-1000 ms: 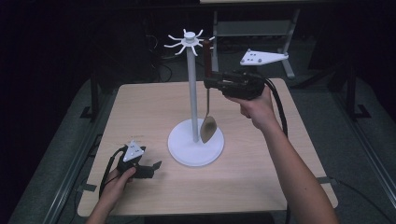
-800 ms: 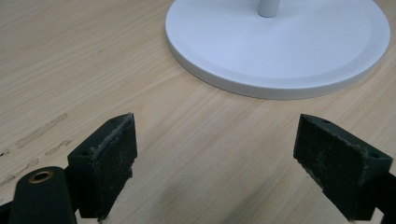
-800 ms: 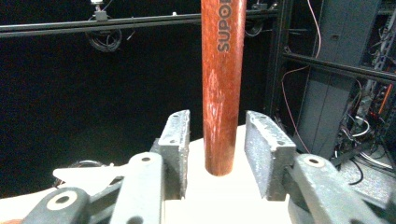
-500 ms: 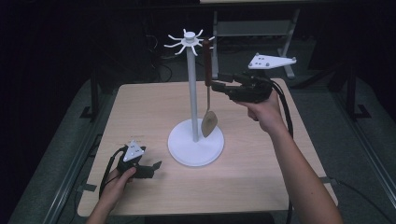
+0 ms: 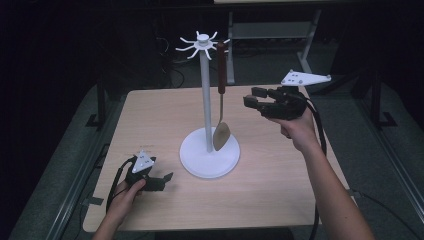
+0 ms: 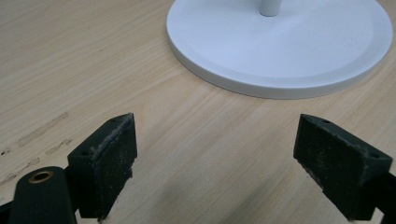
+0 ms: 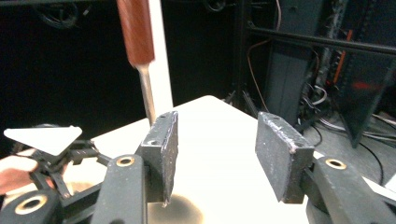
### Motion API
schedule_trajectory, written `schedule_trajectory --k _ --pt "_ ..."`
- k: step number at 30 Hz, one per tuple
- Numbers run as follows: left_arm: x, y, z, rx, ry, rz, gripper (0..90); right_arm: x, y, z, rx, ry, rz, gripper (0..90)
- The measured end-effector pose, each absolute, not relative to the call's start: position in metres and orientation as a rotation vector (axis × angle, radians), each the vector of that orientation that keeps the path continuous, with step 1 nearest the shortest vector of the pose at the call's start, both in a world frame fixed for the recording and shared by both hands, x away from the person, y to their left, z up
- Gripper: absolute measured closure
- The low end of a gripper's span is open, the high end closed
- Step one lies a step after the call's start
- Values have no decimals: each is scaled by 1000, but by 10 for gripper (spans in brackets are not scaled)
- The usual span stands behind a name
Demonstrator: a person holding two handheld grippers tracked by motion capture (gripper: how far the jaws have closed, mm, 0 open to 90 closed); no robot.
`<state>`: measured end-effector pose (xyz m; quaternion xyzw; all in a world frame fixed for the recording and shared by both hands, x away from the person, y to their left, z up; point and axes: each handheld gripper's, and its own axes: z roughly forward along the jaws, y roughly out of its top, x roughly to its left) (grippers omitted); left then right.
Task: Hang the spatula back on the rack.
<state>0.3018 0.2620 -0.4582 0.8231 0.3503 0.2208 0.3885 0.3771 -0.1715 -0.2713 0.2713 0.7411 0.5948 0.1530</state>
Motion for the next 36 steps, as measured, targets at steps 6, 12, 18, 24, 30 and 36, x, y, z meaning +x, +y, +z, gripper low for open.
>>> schedule_trajectory --k 6,12,18,24,30,36 --pt "302 262 -458 2090 893 563 128 374 -188 -290 826 2137 1642 464" --pt "302 262 -459 2090 893 563 128 370 -204 -310 891 2150 1592 444" --pt "302 263 -459 2083 901 563 128 364 -219 -334 948 2170 1545 413" --pt "303 263 -459 2086 902 558 128 358 -229 -357 994 2197 1497 386" --pt "302 263 -459 2080 910 552 128 351 -237 -375 1008 2222 1438 369" --pt "302 264 -459 2085 903 556 128 344 -246 -392 1039 2246 1385 366"
